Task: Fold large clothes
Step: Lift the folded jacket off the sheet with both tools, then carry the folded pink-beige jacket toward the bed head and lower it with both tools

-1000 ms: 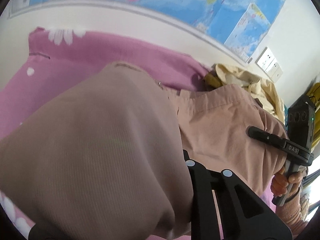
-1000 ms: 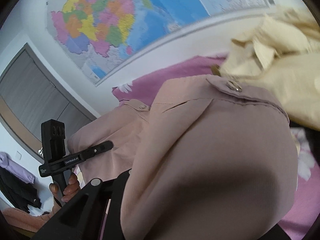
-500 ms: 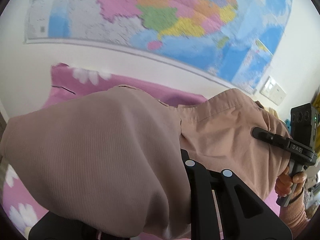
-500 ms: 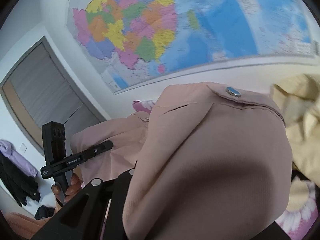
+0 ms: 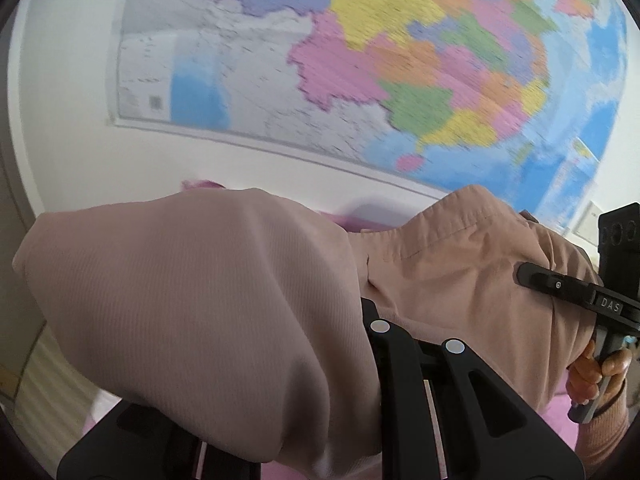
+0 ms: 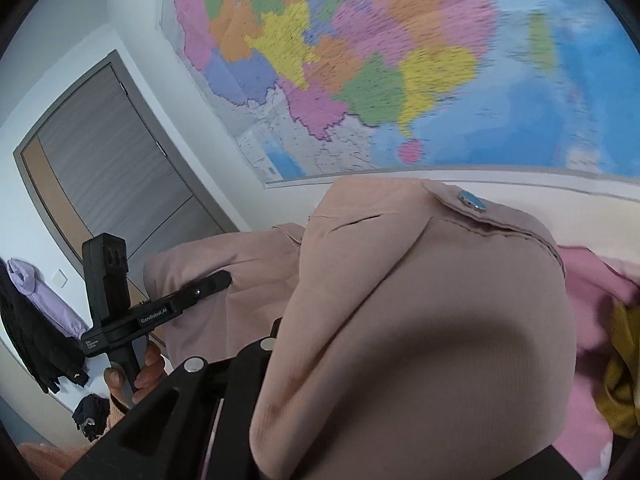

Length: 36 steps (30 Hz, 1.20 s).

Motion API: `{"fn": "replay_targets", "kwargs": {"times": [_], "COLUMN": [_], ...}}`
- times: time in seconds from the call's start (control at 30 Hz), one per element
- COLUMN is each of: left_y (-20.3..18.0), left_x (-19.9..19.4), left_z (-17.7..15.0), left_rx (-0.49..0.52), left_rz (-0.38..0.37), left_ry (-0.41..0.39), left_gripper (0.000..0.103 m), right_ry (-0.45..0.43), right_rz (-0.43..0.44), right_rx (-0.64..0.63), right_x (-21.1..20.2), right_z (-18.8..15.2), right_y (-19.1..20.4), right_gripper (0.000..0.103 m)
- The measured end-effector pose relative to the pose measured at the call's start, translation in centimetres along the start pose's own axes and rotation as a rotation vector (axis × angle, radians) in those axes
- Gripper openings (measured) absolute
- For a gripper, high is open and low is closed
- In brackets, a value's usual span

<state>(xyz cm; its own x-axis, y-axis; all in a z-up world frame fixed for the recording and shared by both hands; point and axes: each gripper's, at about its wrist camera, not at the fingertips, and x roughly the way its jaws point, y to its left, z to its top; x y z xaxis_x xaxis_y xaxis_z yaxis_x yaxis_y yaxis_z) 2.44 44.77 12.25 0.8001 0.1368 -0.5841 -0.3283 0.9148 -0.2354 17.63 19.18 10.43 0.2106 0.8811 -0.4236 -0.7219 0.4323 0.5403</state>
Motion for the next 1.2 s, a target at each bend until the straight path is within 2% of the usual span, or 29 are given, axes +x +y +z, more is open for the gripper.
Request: {"fn": "replay_targets", "kwargs": {"times": [0.27,0.5,0.77,0.97,1.2], "left_y": [4.6,8.3,12.3,14.8,16.9], "left_x": [1.5,4.3,7.2,11.9,13.5], "left_z": [2.3,3.5,3.8,0.6,-1.5], "left_rx": [-0.027,-0.052,-0.097,-0.099,-0.135], "left_rz": [0.097,0.173,0.203,0.302,0.333], "left_ry": [-0.04,-0.039,-0.086,0.035,0.102], "left_gripper": [0.014,0.014,0.014,0.015,0.023], "right_ry": [0.014,0.06,0.076,0.18,0.226], "right_rz": [0.045,0.034,0.016,-0.051,-0.048], "right_rx": [0.009,0.022,0.008,0.023,0.058], "right_x": [5.6,11.5,15.4,18.9,19.5], "right_z": [2.8,3.8,3.6,0.4,-0.8], "right_y": [1.0,1.5,1.2,-1.0,-2.4], "right_gripper": [0.012,0.012,0.012,0.012,0.015]}}
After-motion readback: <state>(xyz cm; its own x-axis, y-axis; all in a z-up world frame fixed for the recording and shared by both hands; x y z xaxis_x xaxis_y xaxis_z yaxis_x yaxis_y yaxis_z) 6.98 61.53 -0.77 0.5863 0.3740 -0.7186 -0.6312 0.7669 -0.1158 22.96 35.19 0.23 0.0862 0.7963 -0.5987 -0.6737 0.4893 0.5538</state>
